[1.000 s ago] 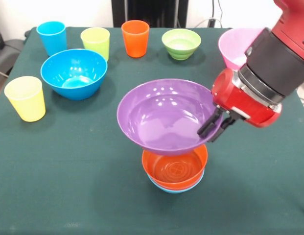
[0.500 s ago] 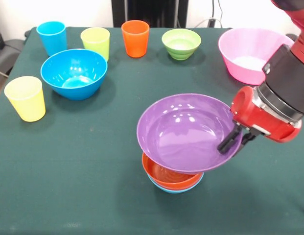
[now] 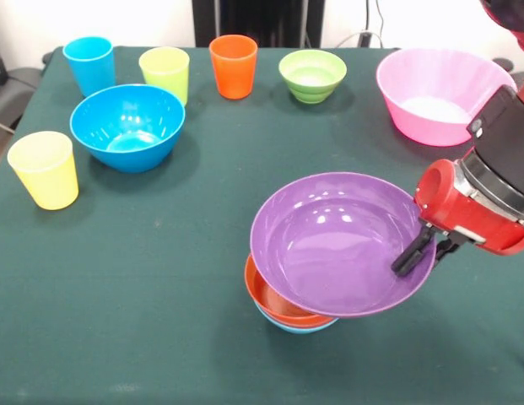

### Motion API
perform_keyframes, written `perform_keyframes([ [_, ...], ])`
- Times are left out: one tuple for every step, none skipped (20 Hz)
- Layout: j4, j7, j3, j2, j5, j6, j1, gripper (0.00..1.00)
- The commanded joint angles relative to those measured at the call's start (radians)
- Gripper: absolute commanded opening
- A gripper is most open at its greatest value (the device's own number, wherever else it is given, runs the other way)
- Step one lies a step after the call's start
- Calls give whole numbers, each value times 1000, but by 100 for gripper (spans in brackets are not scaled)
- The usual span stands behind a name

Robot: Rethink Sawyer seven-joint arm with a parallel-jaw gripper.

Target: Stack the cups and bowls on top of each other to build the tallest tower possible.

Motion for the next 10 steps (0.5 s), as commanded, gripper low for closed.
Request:
perform_keyframes([
  [-24, 39, 47, -14, 2, 82, -30, 0],
  [-25, 34, 47, -15, 0, 81, -32, 0],
  [-28, 28, 48, -15, 0, 82, -36, 0],
  [-31, 22, 48, -16, 1, 83, -39, 0],
  [-35, 15, 48, -16, 2, 84, -43, 0],
  [-36, 11, 50, -16, 2, 83, -46, 0],
  [-35, 9, 50, -17, 1, 80, -47, 0],
  [-33, 5, 52, -18, 0, 79, -48, 0],
  [-37, 1, 52, -18, 1, 80, -52, 0],
  [-38, -3, 52, -18, 0, 79, -54, 0],
])
